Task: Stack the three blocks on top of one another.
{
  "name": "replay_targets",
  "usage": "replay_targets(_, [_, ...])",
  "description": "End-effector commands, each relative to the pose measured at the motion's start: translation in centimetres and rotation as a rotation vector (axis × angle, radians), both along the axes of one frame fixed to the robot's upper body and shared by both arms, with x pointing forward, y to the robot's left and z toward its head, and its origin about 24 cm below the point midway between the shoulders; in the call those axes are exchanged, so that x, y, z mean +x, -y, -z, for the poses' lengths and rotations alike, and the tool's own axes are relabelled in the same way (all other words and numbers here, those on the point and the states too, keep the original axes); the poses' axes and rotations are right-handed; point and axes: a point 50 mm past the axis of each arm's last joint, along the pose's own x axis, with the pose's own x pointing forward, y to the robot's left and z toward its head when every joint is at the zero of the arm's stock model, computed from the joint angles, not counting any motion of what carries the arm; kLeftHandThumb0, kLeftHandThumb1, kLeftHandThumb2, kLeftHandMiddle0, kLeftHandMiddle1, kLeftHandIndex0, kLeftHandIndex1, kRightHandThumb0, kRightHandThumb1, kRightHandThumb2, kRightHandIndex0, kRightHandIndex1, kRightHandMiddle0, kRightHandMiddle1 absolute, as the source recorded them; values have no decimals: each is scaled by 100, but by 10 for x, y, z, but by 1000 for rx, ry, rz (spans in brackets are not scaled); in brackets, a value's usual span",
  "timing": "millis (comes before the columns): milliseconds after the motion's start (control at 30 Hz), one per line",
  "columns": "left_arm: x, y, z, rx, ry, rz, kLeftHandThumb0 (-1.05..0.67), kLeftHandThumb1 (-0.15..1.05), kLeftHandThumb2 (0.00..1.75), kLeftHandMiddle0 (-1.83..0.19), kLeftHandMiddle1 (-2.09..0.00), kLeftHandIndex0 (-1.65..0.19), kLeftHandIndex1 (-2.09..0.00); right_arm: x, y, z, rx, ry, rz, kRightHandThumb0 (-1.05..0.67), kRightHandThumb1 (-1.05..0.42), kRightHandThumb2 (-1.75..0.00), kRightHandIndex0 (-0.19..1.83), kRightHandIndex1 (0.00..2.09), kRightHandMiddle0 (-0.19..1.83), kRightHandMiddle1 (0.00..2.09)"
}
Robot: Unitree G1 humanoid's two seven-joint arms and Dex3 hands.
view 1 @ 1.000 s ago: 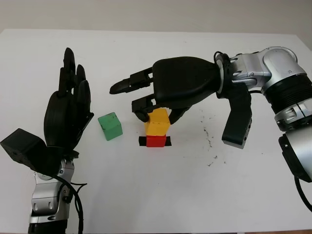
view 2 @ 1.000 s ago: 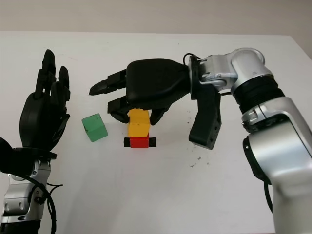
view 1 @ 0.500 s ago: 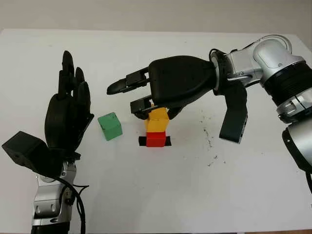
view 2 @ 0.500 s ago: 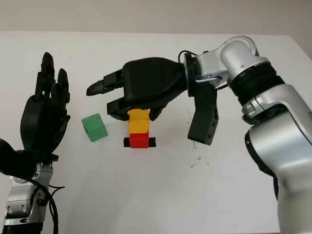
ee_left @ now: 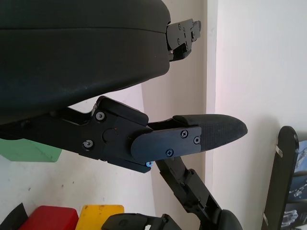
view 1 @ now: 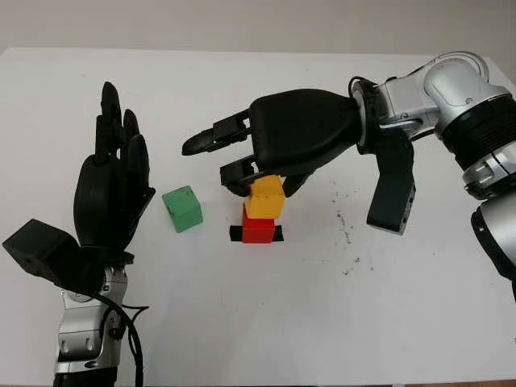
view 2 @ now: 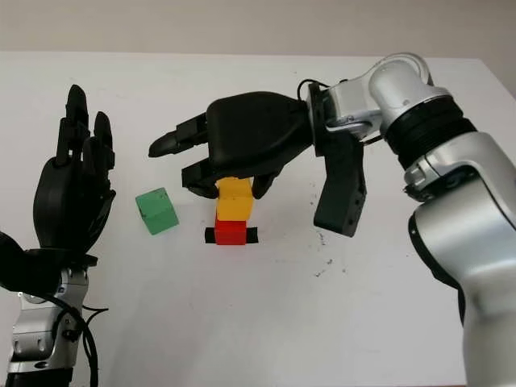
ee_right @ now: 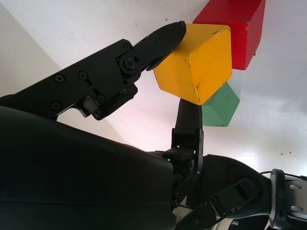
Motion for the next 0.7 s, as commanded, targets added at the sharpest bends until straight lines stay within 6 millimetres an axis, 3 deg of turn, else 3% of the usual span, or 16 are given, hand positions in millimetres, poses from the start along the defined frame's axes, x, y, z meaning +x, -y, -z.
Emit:
replay_targets(0, [2, 3, -1, -5, 10, 9, -74, 105, 53, 19, 0, 19, 0, -1, -1, -15, 1, 35, -6, -48, -91, -6, 24, 4, 46, 143])
replay_targets(667, [0, 4, -1, 3, 14, 4, -74, 105, 56, 19, 0, 19, 0, -2, -6, -8, -9, -31, 22, -47, -93, -5, 25, 5, 42, 148])
